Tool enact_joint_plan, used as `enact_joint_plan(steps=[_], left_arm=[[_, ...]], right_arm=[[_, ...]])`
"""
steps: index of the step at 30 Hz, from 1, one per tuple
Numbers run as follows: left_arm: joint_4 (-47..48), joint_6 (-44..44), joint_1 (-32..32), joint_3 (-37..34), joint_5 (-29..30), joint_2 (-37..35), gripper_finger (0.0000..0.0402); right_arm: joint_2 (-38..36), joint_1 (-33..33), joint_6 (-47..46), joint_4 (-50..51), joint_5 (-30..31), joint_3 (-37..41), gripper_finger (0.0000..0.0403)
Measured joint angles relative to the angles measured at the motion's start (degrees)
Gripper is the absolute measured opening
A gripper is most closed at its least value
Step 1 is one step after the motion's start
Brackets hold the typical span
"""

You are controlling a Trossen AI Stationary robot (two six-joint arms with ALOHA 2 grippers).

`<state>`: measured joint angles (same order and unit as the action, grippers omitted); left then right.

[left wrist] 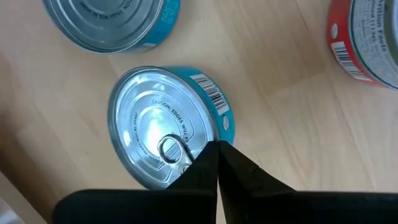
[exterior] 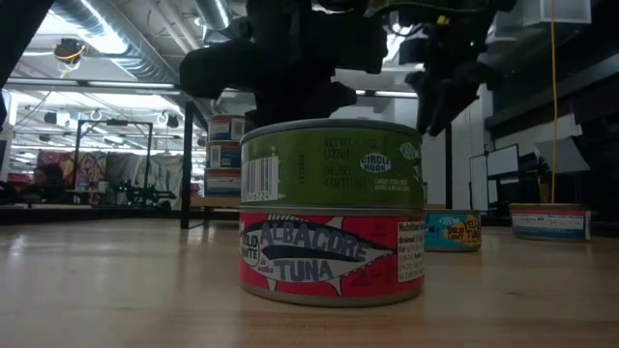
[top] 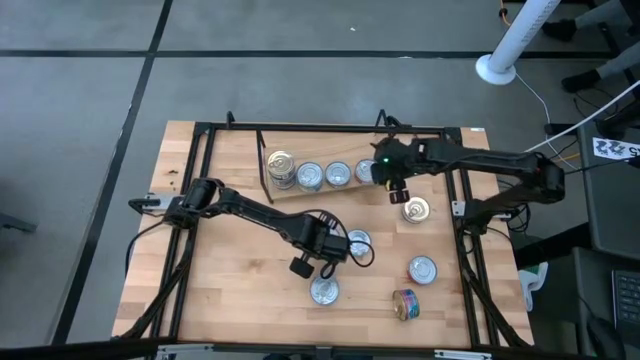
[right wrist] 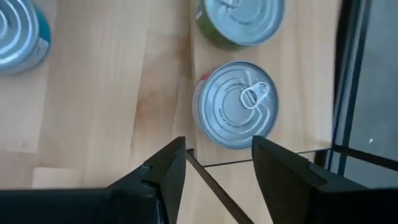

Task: Stack canned seafood by type on shelf
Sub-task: Stack the yellow blue tuna can on top of the other yellow blue tuna cans on the shelf

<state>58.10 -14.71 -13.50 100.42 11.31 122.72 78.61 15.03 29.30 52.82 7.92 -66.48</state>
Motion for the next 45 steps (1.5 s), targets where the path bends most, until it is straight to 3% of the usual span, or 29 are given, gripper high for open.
enact_joint_plan(steps=[4, 11, 14, 28, 33, 39, 45], left_arm=[[-0.20, 0.09, 0.05, 0.04, 0.03, -0.97, 0.0000], [-0.25, 1.41, 0.35, 0.04, 0.26, -1.36, 0.0000], [-0.26, 1.08, 0.53, 0.09, 0.29, -1.36, 0.0000], [-0.28, 1.17, 0.85, 0.13, 0.34, -1.38, 0.0000], [-0.32, 2.41, 0.88, 0.13, 0.33, -1.38, 0.0000], [-0.38, 3.46, 0.85, 0.15, 0.31, -1.38, 0.0000], [-0.45, 3.86, 0.85, 0.15, 0.31, -1.38, 0.0000]], right_arm=[[-2.14, 0.00, -2.51, 0.11, -2.52, 0.00, 0.0184], [-3.06, -1.33, -7.08, -0.19, -19.47, 1.46, 0.0184], [-3.04, -4.06, -8.16, -1.35, -22.40, 3.18, 0.0184], [-3.02, -18.70, -11.52, -9.73, -22.53, 8.52, 0.0184], [-3.02, -21.29, -11.72, -11.84, -22.33, 8.52, 0.0184], [-1.51, -23.90, -16.83, -17.09, -16.11, 8.50, 0.0184], [0.67, -24.44, -19.03, -17.66, -14.44, 8.52, 0.0187]])
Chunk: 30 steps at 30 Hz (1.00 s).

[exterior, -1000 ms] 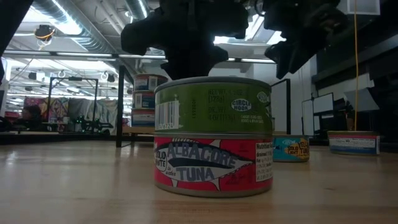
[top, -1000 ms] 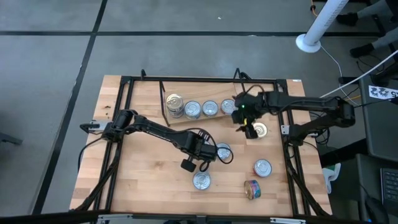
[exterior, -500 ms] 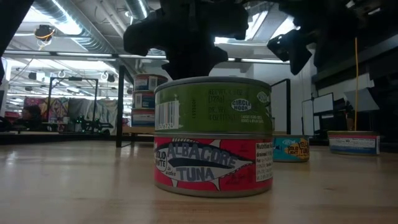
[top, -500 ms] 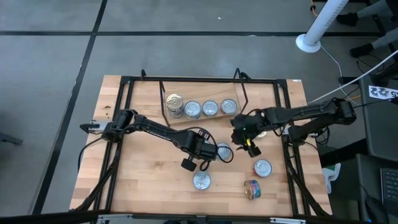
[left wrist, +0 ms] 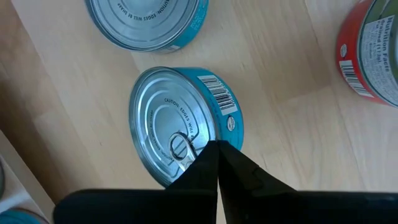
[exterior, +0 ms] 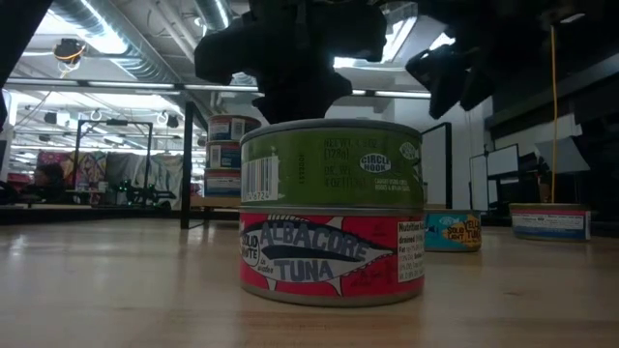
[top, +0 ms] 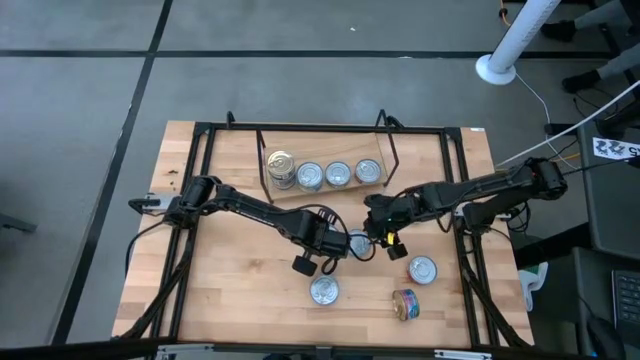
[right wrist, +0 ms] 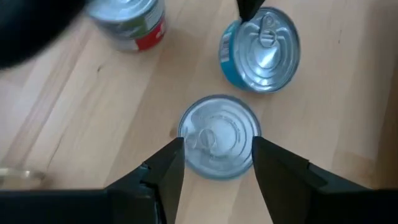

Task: Stack canned seafood by type on shelf
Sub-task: Stack the yellow blue tuna can on top of the other yellow blue tuna cans on the shelf

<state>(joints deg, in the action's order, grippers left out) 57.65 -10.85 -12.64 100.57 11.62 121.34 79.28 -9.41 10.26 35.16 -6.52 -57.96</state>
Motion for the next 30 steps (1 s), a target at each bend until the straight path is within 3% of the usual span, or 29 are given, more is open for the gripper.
enact_joint_plan(steps=[11, 22, 25, 30], left_arm=[[0.18, 0.70, 0.19, 0.06, -0.17, -0.02, 0.0000], [0.09, 4.54, 1.03, 0.04, 0.69, -0.02, 0.0000], [-0.04, 4.59, 1.03, 0.04, 1.09, -0.04, 0.0000], [-0.28, 4.23, 0.22, 0.04, 3.33, -0.04, 0.0000]], right_arm=[[6.99, 0.00, -0.99, -1.35, 2.95, -0.02, 0.0291], [10.67, -0.04, -0.80, -3.65, 3.54, -0.02, 0.0302], [10.67, -0.66, 0.20, -5.03, 6.72, -0.02, 0.0302], [10.67, -2.32, 1.88, -5.50, 17.79, -0.02, 0.0302]])
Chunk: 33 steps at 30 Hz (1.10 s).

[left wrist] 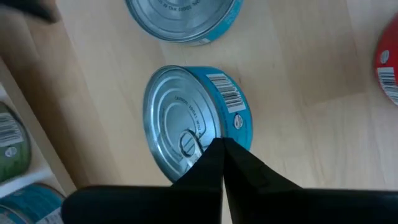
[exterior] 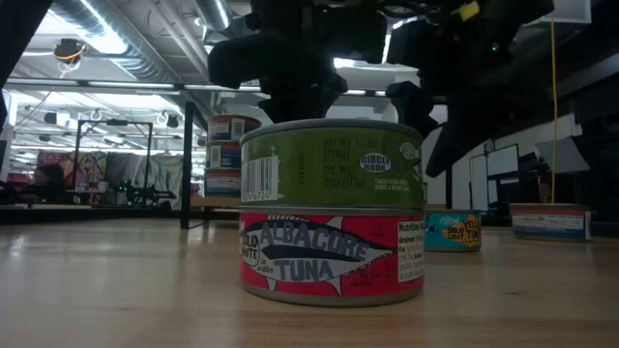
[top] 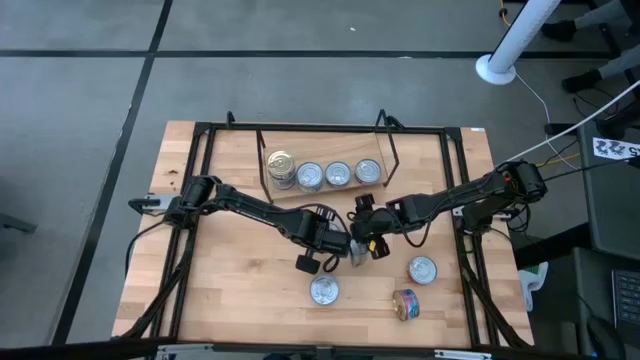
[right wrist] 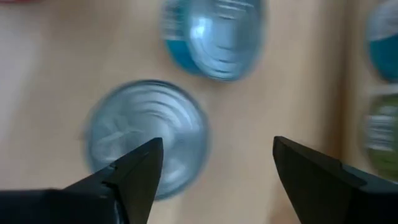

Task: Stack canned seafood by type on shelf
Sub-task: Stack the yellow blue tuna can on top of the other yellow blue tuna cans on the shelf

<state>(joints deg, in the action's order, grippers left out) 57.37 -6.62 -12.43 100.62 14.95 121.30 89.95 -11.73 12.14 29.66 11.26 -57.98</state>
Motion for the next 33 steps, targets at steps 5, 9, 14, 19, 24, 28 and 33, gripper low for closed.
enact_joint_plan(steps=[5, 9, 14, 19, 24, 28, 33], left_arm=[[-0.05, 0.08, 0.24, 0.00, 0.14, 0.00, 0.0000], [0.01, -0.17, 0.48, 0.00, 0.14, -0.02, 0.0000], [0.27, 0.18, 0.48, 0.00, 0.14, -0.01, 0.0000], [0.21, 0.27, 0.48, 0.00, 0.14, -0.02, 0.0000], [0.21, 0.27, 0.48, 0.00, 0.14, -0.02, 0.0000], [-0.03, 0.25, 0.48, 0.00, 0.12, -0.02, 0.0000], [-0.31, 0.25, 0.48, 0.00, 0.12, -0.02, 0.0000]], right_arm=[[-0.40, -1.87, 0.31, 2.61, 6.25, 0.00, 0.0302], [-0.66, -1.97, -0.60, 7.57, 6.15, 0.00, 0.0302], [-2.28, -2.51, -3.35, 13.75, 6.48, 0.00, 0.0302], [-6.18, -5.01, -7.59, 17.71, 7.68, 0.09, 0.0302], [-11.99, -9.44, -13.31, 13.11, 14.04, 5.73, 0.0302], [-15.28, -13.90, -16.18, -1.53, 21.46, 13.80, 0.0302], [-13.59, -16.52, -7.72, -27.71, 25.14, 21.34, 0.0302]])
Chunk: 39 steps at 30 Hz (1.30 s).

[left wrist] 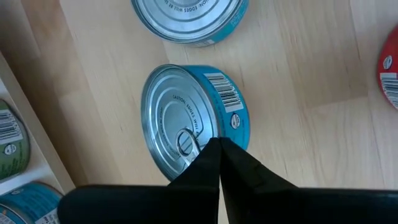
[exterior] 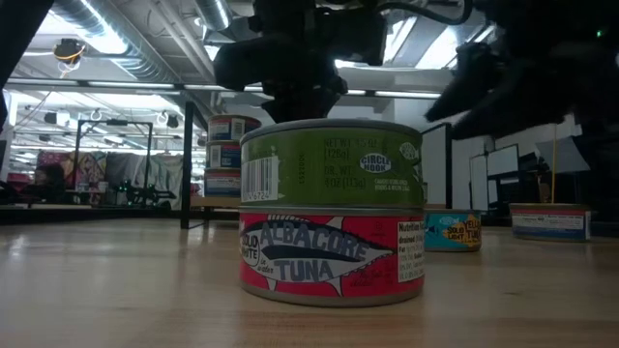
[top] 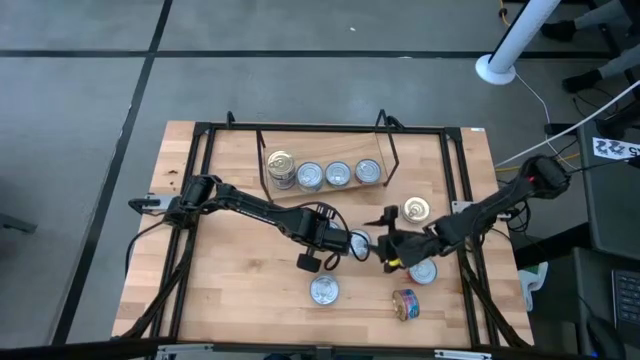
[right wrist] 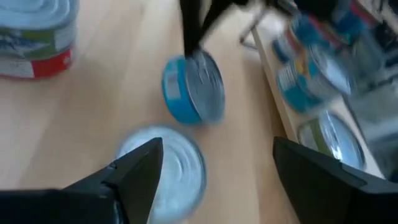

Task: Stack canned seafood by type on shelf
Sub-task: Stack the yellow blue tuna can on top of the other yellow blue tuna cans on the shelf

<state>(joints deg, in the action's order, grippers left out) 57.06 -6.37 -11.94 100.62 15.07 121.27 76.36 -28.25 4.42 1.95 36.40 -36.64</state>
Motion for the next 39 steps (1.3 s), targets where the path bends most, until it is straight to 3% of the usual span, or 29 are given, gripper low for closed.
enact_joint_plan(steps=[8, 18, 29, 33, 39], left_arm=[[-1.09, 0.31, 0.24, 0.00, 0.00, 0.00, 0.0000], [-2.92, 1.17, 2.02, -0.07, -0.06, 0.00, 0.0000], [-3.89, 3.52, 3.48, -0.07, 0.00, 0.00, 0.0000], [-3.87, 3.53, 3.86, -0.07, 0.00, 0.01, 0.0000], [-4.11, 4.71, 4.17, -0.07, -0.07, 0.00, 0.0000]], right_arm=[[7.65, 2.50, 10.94, -15.19, 0.06, 1.68, 0.0302], [15.42, 2.80, 14.34, -27.07, -1.40, 1.65, 0.0302], [16.58, 5.88, 14.23, -27.99, -1.62, 1.65, 0.0302], [16.60, 7.06, 14.05, -27.89, -6.10, 1.65, 0.0302], [16.61, 7.36, 14.32, -28.35, -4.04, 1.65, 0.0302]])
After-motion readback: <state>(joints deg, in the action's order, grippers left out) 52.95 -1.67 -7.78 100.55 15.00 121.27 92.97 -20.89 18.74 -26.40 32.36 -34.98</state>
